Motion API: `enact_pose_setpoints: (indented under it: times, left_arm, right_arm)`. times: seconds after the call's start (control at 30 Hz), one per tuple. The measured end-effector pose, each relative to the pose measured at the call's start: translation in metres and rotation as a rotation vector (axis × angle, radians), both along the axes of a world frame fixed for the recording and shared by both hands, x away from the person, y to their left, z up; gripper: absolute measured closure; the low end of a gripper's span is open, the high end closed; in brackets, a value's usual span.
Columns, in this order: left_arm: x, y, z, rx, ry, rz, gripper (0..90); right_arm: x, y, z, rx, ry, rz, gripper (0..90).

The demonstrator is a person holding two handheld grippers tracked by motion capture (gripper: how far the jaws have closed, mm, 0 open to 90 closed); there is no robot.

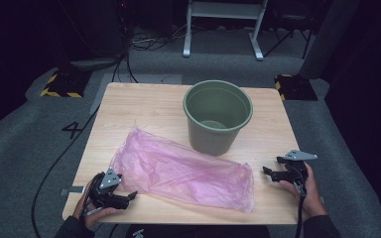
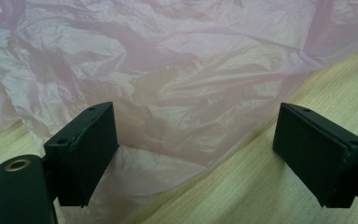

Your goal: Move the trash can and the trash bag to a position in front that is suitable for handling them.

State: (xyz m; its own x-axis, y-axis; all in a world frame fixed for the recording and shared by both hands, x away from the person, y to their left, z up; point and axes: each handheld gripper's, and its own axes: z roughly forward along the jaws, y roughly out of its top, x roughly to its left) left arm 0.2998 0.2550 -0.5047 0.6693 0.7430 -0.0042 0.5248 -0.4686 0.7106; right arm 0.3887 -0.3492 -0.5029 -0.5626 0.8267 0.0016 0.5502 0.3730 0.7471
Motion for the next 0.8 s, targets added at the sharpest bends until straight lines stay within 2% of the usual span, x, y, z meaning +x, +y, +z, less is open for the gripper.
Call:
enact_pose_setpoints:
  times: [0.07,0.2,0.23,0.33,0.4,0.5,0.57,0.6,0.67,0.7,0.8]
  left_arm:
    - [0.0,0.0,0.0,-0.001,-0.001,0.001,13.3]
    - [0.0,-0.001,0.0,-0.003,0.001,0.005,13.3]
    - [0.0,-0.001,0.0,-0.004,0.001,0.005,13.3]
    - [0.0,-0.001,0.0,-0.005,0.002,0.005,13.3]
    - [0.001,-0.001,0.0,0.002,-0.002,0.001,13.3]
    - [0.001,-0.001,0.0,-0.001,-0.002,0.002,13.3]
    - [0.001,-0.002,0.0,-0.001,-0.002,0.004,13.3]
    - [0.001,-0.002,0.0,-0.001,-0.001,0.006,13.3]
    - [0.001,-0.002,0.0,0.002,-0.002,0.003,13.3]
    - [0.001,-0.002,0.0,0.003,-0.002,0.004,13.3]
    - [0.001,-0.002,0.0,-0.003,0.0,0.007,13.3]
  right_arm:
    - [-0.001,-0.001,0.0,0.006,-0.005,-0.022,24.5]
    - [-0.003,-0.004,0.002,0.043,-0.023,-0.01,28.3]
    - [-0.004,-0.004,0.003,0.067,-0.014,0.002,27.8]
    - [-0.009,0.0,0.008,0.09,-0.025,0.048,26.9]
    - [-0.016,0.007,0.017,0.117,-0.042,0.099,26.3]
    - [-0.025,0.014,0.029,0.107,-0.077,0.126,26.0]
    - [-0.028,0.016,0.035,0.168,-0.079,0.152,26.0]
    - [-0.03,0.019,0.037,0.18,-0.073,0.167,25.8]
    - [-0.036,0.035,0.036,0.118,-0.073,0.223,24.1]
    - [-0.036,0.035,0.036,0.118,-0.073,0.223,24.1]
    - [-0.041,0.049,0.032,0.094,-0.058,0.281,22.1]
